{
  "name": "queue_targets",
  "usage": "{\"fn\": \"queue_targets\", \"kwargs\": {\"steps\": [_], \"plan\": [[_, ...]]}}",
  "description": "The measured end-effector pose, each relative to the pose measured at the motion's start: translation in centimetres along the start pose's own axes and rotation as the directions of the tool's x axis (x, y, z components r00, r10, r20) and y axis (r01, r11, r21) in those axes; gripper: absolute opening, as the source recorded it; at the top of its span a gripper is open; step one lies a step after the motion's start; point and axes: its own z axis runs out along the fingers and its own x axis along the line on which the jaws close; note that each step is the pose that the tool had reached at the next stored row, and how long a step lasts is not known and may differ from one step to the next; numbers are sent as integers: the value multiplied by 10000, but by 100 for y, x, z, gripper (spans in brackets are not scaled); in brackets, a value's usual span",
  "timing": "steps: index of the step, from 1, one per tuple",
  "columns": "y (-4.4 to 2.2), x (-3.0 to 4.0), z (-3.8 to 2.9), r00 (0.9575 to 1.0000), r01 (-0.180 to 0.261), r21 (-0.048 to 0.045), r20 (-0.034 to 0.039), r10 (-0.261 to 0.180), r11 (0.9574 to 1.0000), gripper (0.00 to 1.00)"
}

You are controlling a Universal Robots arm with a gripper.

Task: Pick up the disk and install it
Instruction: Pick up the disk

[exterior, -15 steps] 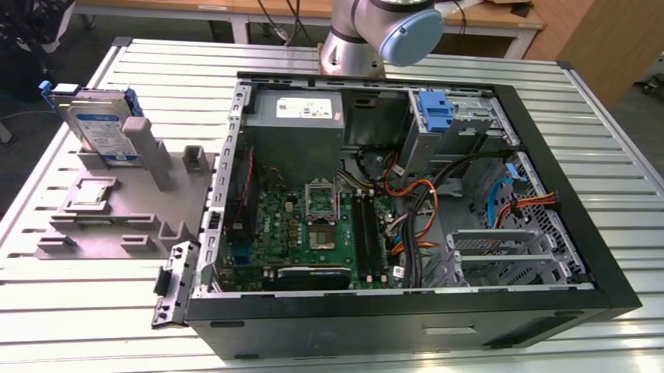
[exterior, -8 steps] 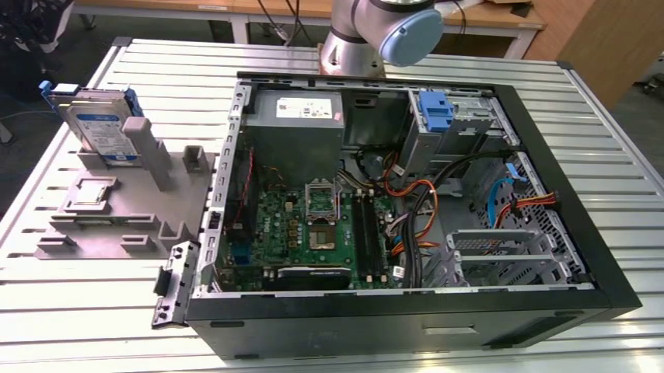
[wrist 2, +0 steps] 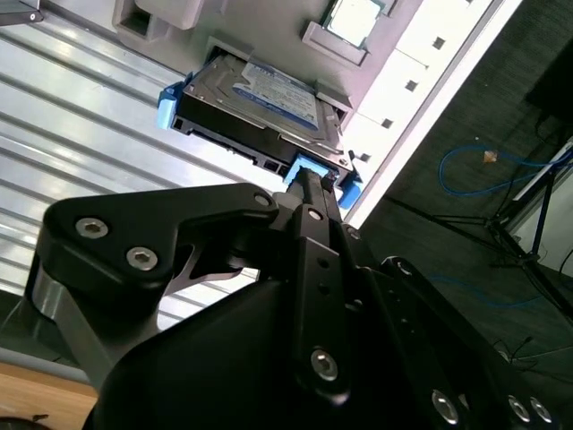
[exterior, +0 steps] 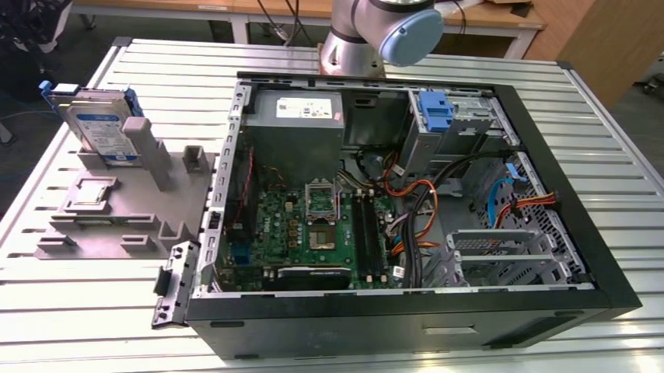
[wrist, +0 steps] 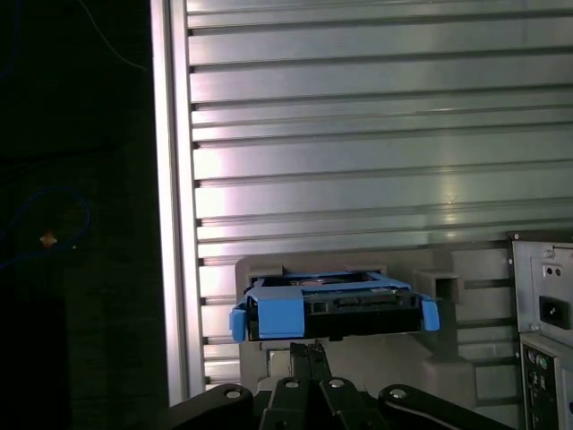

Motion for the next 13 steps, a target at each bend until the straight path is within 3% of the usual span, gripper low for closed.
{"fn": "queue_targets", "kwargs": {"steps": [8,13], "plan": [[-1,12,1,10000,52,-1,-2,-52,10000,10],[-1,12,2,9959,899,-8,-37,-899,9960,10]]}}
